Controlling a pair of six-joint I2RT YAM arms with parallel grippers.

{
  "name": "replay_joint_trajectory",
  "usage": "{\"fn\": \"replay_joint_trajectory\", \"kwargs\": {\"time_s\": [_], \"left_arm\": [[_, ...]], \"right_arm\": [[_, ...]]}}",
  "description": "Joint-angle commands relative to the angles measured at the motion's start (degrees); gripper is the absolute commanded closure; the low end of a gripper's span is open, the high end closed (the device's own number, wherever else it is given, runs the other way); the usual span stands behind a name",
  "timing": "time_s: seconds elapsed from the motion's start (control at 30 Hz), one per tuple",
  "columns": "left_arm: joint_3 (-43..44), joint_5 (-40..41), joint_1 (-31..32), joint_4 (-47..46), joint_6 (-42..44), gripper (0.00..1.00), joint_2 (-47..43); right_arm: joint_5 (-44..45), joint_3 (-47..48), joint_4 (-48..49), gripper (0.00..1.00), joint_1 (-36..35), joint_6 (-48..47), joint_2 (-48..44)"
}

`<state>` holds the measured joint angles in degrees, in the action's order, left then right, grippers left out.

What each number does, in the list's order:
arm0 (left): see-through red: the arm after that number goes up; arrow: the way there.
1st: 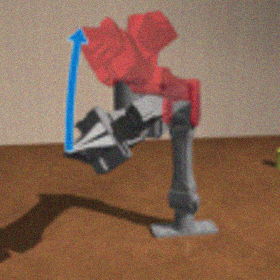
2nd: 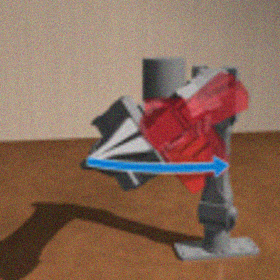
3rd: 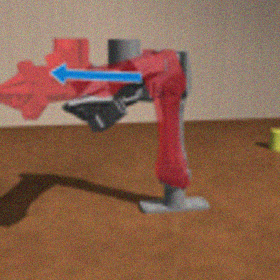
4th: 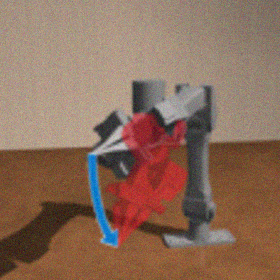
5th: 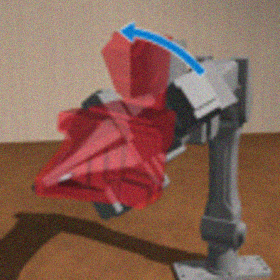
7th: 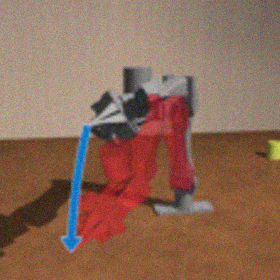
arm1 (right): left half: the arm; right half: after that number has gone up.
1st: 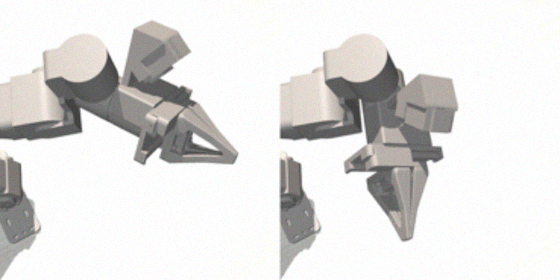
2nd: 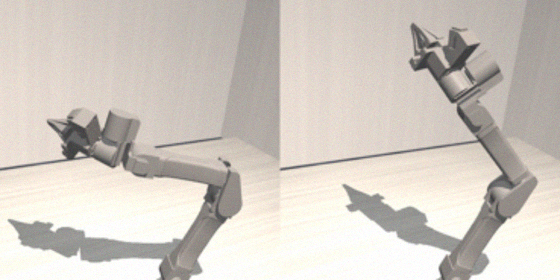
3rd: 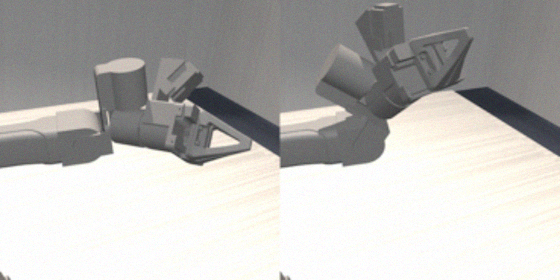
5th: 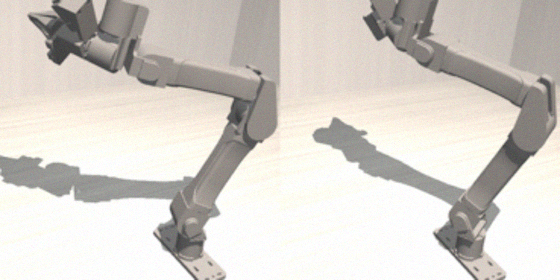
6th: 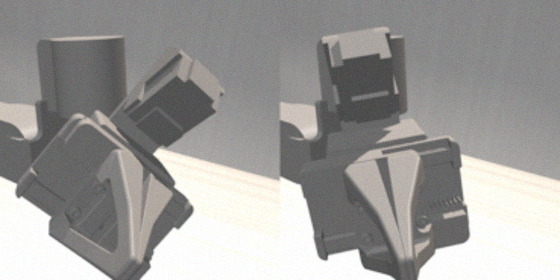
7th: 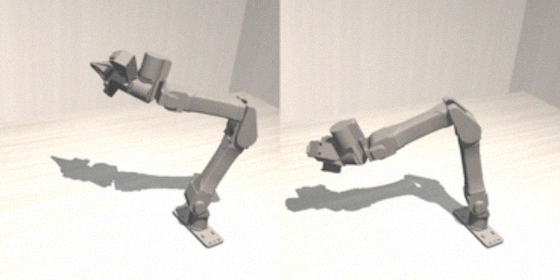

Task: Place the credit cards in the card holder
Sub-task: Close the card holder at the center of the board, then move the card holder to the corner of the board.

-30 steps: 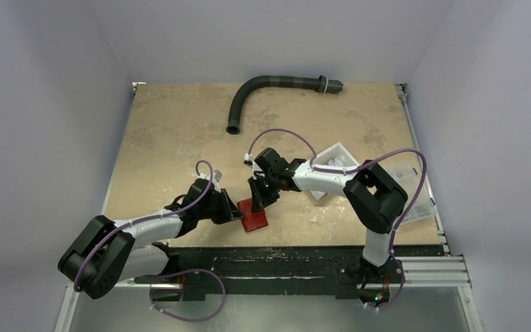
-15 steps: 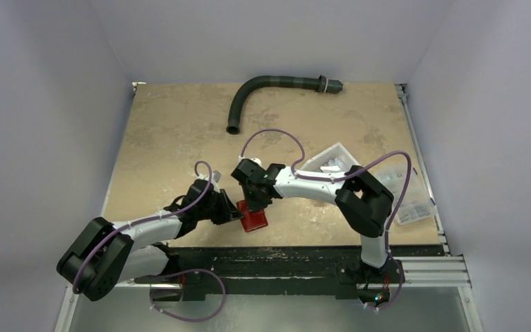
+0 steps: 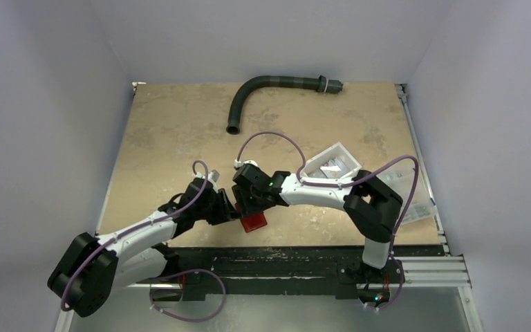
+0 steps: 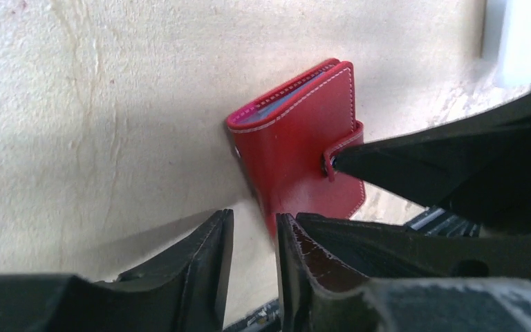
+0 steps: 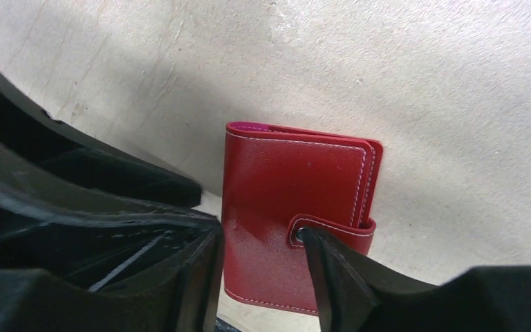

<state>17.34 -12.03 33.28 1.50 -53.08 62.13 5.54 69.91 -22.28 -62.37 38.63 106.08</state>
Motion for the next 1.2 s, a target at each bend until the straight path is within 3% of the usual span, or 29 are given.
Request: {"fn": "replay_joint_trajectory", "kwargs": {"time_s": [0.0,0.23,0.4,0.53,0.63,0.77,0.9,1.17], "left_arm": [[6.8,1.4,0.5,7.9,3.9,0.63,-7.0],[15.1,6.5,0.5,21.9,8.1,0.52,-14.1],[19.4,7.9,0.5,26.6,8.5,0.50,-18.0],[22.3,7.7,0.5,28.6,7.9,0.49,-20.2],[22.8,6.6,0.5,29.2,7.3,0.48,-22.1],[22.8,5.2,0.5,29.8,6.9,0.48,-24.0],[25.1,4.5,0.5,30.6,6.9,0.48,-25.0],[34.7,6.8,0.4,36.5,8.2,0.48,-27.9]], "right_arm": [[-6.2,1.3,-0.8,0.41,1.8,-5.6,-5.3],[-15.8,-14.2,7.0,0.36,8.5,-9.1,-18.7],[-19.7,-26.8,22.7,0.44,10.9,-4.1,-23.1],[-17.2,-32.1,32.4,0.60,10.5,-1.5,-24.2],[-15.7,-34.5,35.0,0.59,9.8,-1.6,-24.0],[-16.1,-36.2,40.7,0.50,8.5,-2.0,-20.3],[-13.8,-33.9,45.6,0.60,5.4,2.5,-14.6],[0.5,-15.1,42.7,0.62,-6.7,10.3,0.4]]}}
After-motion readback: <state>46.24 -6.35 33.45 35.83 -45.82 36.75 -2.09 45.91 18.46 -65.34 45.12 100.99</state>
